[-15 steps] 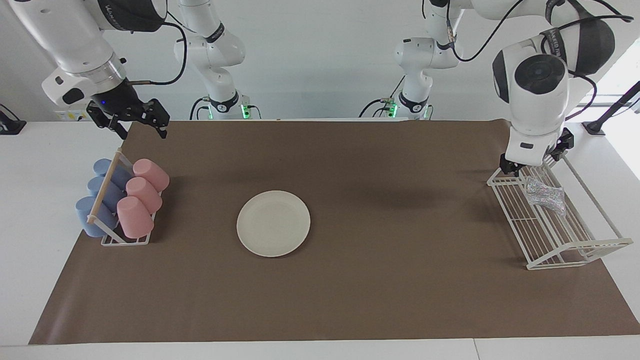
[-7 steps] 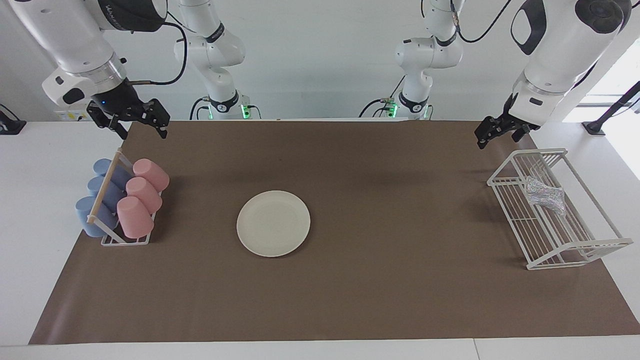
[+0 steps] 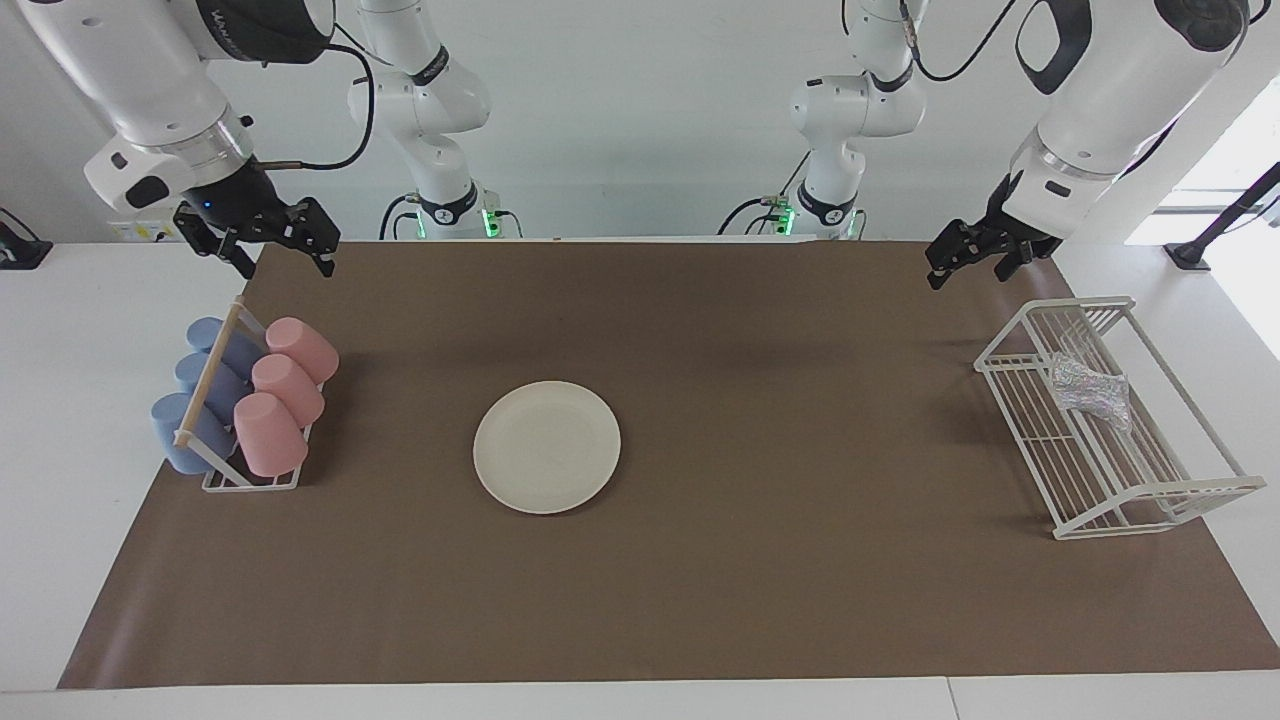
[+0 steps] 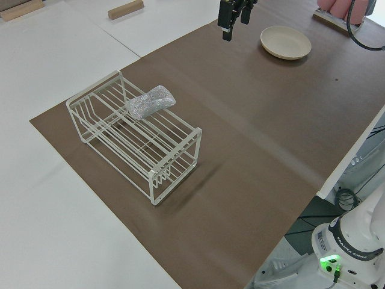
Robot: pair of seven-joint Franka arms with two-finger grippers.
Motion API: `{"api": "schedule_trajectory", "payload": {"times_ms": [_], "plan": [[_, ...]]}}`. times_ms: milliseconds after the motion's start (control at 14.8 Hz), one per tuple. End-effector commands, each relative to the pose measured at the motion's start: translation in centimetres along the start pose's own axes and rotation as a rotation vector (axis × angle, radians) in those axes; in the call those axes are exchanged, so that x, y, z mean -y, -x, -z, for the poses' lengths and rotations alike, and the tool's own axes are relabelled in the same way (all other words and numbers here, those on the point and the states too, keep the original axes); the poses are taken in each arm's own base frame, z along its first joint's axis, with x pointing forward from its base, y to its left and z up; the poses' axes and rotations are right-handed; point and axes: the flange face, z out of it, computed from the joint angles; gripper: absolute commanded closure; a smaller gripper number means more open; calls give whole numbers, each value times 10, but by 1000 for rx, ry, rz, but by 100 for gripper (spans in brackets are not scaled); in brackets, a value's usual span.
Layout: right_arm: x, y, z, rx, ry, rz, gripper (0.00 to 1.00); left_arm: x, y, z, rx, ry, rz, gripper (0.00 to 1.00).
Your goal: Wipe plate with sponge
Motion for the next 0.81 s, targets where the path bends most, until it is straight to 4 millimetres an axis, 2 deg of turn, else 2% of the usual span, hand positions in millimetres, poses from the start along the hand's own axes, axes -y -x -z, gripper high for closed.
{"api": "schedule_trajectory", "payload": {"times_ms": [0,271,745], "plan": [[0,1,4,-13,16,18,0,-2,16,4,7,12,-8,0],[0,1,4,-11,16,18,0,3,11,-1,-16,-37,-44,0],[0,1,3,-10,16,18,0,-3,13,1,-22,-48,-65,0]]}}
